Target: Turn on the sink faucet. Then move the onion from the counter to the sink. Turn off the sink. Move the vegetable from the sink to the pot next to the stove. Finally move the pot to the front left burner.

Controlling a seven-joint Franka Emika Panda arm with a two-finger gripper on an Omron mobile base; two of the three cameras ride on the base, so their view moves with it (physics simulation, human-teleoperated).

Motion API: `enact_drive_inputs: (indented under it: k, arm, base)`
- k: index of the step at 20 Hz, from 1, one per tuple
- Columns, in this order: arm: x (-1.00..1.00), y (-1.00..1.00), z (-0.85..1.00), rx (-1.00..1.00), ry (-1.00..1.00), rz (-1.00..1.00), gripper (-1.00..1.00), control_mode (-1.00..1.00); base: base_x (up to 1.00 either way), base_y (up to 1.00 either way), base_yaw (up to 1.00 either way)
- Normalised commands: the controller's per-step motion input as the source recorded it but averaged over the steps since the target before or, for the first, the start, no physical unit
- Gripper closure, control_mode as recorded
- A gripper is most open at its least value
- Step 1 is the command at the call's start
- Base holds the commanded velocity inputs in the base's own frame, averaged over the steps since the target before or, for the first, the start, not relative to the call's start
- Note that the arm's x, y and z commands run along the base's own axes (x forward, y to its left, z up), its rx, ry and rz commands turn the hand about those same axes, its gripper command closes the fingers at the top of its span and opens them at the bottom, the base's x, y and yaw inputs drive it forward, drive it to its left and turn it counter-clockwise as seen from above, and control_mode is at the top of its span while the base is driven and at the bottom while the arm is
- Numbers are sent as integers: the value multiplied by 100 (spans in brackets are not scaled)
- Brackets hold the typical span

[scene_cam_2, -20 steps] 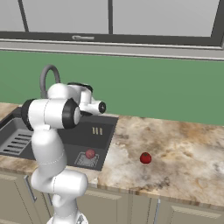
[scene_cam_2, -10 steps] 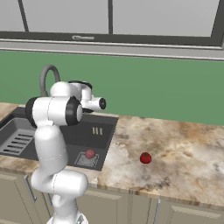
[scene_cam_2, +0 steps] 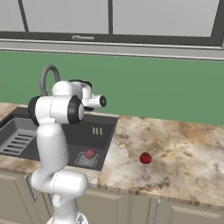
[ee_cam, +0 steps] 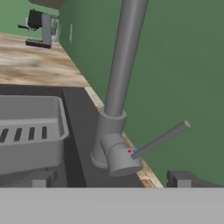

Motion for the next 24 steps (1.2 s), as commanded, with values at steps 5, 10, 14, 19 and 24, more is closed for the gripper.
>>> enact_drive_inputs:
  k: [5,10,14,19,24]
  arm:
    - [12,4,0,0,0,0,-100,-100]
    - [12,3,0,0,0,0,-100,-100]
    - [10,2,-1,0,0,0,-100,-100]
    - [11,4,-1,0,0,0,-100,-100]
    - [12,5,-1,0,0,0,-100,-100]
  base:
    - [0,0,0]
    - [0,0,0]
    - [0,0,0]
    - [0,0,0]
    - [0,0,0]
